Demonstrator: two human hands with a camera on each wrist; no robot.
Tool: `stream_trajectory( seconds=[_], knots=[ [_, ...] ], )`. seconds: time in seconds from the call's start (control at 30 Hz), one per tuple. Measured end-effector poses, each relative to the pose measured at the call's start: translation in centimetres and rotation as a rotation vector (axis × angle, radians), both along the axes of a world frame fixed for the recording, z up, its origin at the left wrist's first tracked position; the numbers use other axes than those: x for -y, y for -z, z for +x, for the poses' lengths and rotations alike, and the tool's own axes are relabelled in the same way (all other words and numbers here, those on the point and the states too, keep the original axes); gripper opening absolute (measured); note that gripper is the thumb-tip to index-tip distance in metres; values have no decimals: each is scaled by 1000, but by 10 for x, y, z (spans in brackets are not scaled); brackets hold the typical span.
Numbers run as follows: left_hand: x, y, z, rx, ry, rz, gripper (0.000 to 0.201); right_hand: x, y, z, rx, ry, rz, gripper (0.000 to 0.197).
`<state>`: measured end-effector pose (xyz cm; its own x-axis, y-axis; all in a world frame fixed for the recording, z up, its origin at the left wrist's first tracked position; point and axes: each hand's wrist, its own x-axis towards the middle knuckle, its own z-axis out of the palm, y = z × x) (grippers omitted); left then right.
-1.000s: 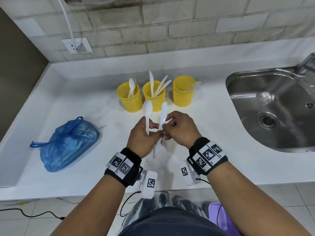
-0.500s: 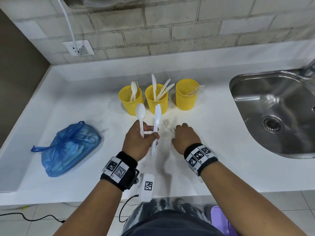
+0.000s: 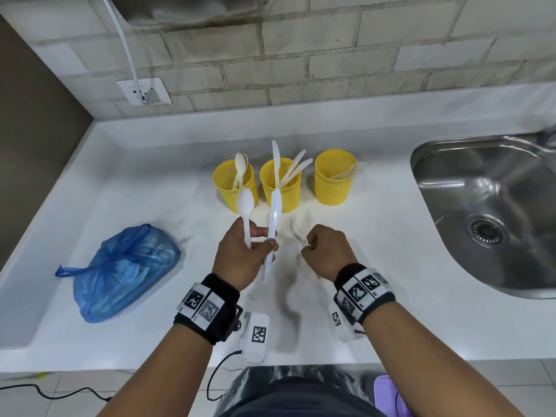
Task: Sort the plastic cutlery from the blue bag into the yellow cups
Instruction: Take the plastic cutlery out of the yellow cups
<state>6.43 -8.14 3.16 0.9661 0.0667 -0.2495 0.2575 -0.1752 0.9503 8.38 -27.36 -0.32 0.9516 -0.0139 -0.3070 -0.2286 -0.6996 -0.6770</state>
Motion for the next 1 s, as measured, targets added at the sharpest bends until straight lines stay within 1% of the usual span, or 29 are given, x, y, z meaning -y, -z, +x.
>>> stream_trajectory(
  seconds=[0.03, 0.1, 0.13, 0.2, 0.27, 0.33, 0.4, 0.47, 0.5, 0.57, 0.67, 0.8, 0.87, 0.93, 0.97, 1.0],
  knots=[
    [-1, 0, 1, -1, -5, 1, 26, 0, -6, -1, 38, 30, 44, 4],
    [-2, 0, 2, -4, -15, 4, 24, 3, -21, 3, 152, 80, 105, 17],
    [-2, -1, 3, -3, -16, 6, 23, 5, -30, 7, 211, 113, 149, 18],
    [-3, -3, 5, -7, -19, 10, 22, 11, -49, 19, 328, 194, 244, 10],
    [-4, -5, 7, -7, -28, 6, 24, 18, -68, 35, 443, 295, 314, 8],
    [-6, -7, 8, -1, -28, 10, 24, 27, -85, 51, 546, 334, 276, 9],
    [-7, -9, 8, 1, -34, 10, 23, 37, -93, 68, 599, 331, 169, 13],
    [-9, -11, 9, 7, -41, 13, 23, 43, -92, 85, 585, 330, 95, 18],
    [-10, -11, 9, 12, -41, 18, 23, 45, -89, 93, 550, 333, 69, 20],
    [-12, -13, 9, 17, -42, 23, 24, 46, -83, 107, 481, 331, 27, 19],
    [-15, -14, 10, 17, -44, 35, 25, 44, -78, 120, 421, 278, -26, 18],
    [-17, -16, 12, 14, -38, 71, 25, 42, -74, 130, 366, 232, -81, 28],
    [-18, -17, 12, 15, -33, 88, 26, 44, -72, 134, 338, 210, -79, 24],
    [-19, -17, 13, 20, -33, 85, 26, 44, -74, 134, 328, 210, -51, 8],
    [-19, -17, 13, 20, -34, 81, 26, 46, -74, 134, 347, 225, -48, 13],
    [-19, -18, 14, 21, -33, 80, 27, 47, -74, 132, 373, 230, -59, 23]
  ],
)
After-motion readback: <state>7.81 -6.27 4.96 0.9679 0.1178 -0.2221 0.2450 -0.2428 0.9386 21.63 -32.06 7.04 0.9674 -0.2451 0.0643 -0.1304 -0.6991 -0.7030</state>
